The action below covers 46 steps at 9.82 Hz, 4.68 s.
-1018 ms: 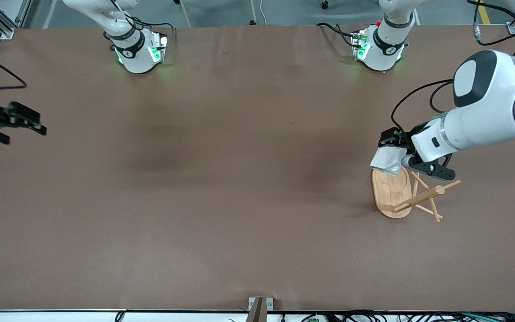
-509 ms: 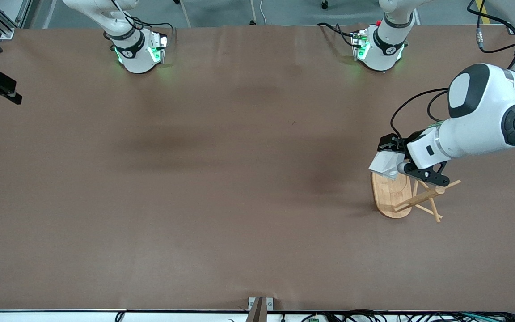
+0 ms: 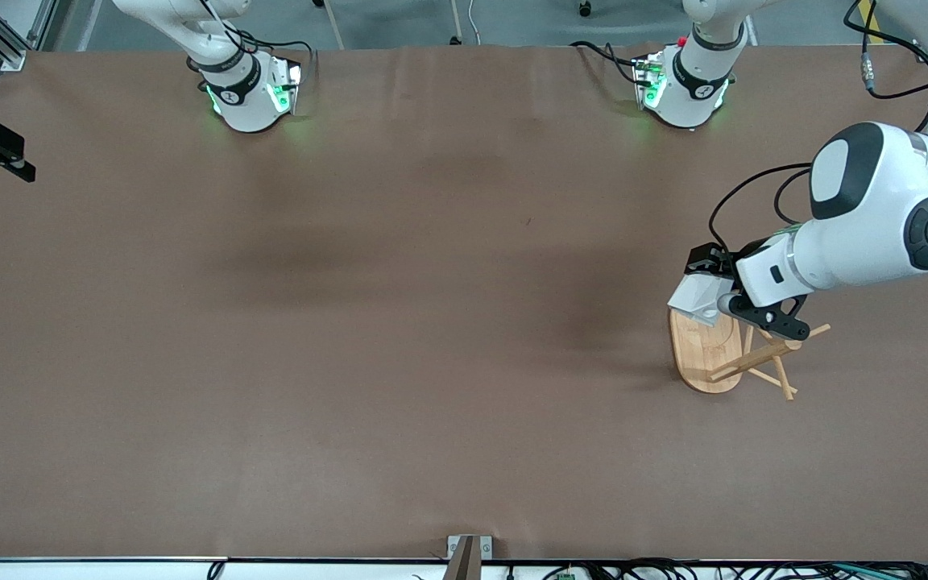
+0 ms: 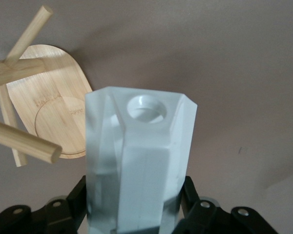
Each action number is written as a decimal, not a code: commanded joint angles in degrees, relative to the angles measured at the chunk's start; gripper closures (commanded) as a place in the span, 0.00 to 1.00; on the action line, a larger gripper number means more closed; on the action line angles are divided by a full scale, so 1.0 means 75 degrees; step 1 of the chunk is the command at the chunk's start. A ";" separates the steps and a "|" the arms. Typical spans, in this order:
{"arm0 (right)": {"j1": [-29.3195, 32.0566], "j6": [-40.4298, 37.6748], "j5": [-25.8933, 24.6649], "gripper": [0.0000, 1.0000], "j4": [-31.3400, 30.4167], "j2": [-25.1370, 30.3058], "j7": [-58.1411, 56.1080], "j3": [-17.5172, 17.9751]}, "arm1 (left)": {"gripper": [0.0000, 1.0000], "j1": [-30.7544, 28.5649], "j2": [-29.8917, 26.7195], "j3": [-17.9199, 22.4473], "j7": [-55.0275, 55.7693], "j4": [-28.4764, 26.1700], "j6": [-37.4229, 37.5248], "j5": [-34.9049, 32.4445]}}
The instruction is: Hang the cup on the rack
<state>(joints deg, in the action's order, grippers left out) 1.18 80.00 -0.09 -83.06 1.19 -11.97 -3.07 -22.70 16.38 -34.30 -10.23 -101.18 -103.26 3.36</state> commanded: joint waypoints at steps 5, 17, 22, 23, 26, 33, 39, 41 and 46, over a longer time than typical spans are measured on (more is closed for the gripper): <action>0.0042 0.0326 0.0070 0.02 -0.0363 0.0052 0.1444 0.0069 | 0.99 -0.0325 0.0277 -0.0043 -0.0604 -0.0068 0.0010 -0.0214; -0.0052 0.0279 0.0141 0.01 -0.0387 0.0052 0.1503 0.0057 | 0.99 -0.0664 0.0827 -0.0032 -0.0978 0.0353 -0.0060 -0.0507; -0.0064 0.0103 0.0129 0.01 -0.0363 0.0052 0.1526 0.0069 | 0.13 -0.0805 0.1297 -0.0032 -0.0980 0.0834 -0.0060 -0.0507; -0.0122 0.0115 0.0129 0.01 -0.0352 0.0052 0.1526 0.0069 | 0.00 -0.0805 0.1285 -0.0032 -0.0968 0.0846 -0.0060 -0.0507; -0.0134 0.0115 0.0129 0.01 -0.0352 0.0052 0.1526 0.0057 | 0.00 -0.0817 0.1192 -0.0043 -0.0898 0.0846 -0.0049 -0.0495; -0.0088 0.0033 0.0129 0.01 -0.0340 0.0052 0.1690 0.0057 | 0.00 -0.0770 0.0057 -0.0184 -0.0347 0.1735 0.0652 -0.0495; -0.0064 0.0045 0.0129 0.01 -0.0340 0.0052 0.1620 0.0057 | 0.00 -0.0735 -0.1186 -0.0606 0.1271 0.2088 0.1556 -0.0507; -0.0064 0.0068 0.0129 0.01 -0.0340 0.0052 0.1608 0.0057 | 0.00 -0.0724 -0.1210 -0.0490 0.1212 0.2357 0.1626 -0.0507; -0.0099 0.0092 0.0129 0.01 -0.0317 0.0052 0.1620 0.0069 | 0.00 0.2225 -0.2414 0.2870 0.1223 0.1437 0.1803 -0.0495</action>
<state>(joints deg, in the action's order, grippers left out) 0.30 80.55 0.21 -85.13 0.91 -0.40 -2.73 -10.21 2.07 -16.71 -1.18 -83.73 -89.59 0.96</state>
